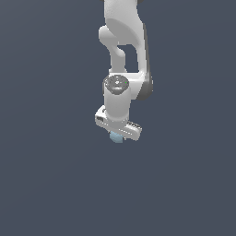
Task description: Pick up the object and move it to a goal position.
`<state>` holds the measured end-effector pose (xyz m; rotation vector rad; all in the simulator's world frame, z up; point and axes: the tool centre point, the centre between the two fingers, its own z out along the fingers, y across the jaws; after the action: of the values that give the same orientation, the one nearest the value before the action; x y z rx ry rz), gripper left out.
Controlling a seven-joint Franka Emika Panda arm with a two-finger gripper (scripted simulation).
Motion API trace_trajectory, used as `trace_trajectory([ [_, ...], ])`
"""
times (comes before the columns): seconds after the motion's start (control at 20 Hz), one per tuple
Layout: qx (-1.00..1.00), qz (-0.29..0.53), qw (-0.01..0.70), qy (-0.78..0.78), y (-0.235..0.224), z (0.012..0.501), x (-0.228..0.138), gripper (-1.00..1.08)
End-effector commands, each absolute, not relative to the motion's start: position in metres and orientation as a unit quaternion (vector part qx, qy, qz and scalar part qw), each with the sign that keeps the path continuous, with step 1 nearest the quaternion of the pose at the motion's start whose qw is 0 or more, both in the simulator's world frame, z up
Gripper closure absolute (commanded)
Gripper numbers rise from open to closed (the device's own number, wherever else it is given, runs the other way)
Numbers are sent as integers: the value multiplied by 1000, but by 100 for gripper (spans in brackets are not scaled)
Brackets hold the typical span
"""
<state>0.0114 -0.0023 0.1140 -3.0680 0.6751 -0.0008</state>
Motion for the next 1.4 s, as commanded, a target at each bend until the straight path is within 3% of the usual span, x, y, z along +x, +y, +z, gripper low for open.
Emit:
trace_trajectory([
  [0.0,-977,0,0,215,-10,134,22,108],
  [0.7,-977,0,0,215,-49,240,80,108],
  [1.35,-977,0,0,215,-69,294,114,108],
])
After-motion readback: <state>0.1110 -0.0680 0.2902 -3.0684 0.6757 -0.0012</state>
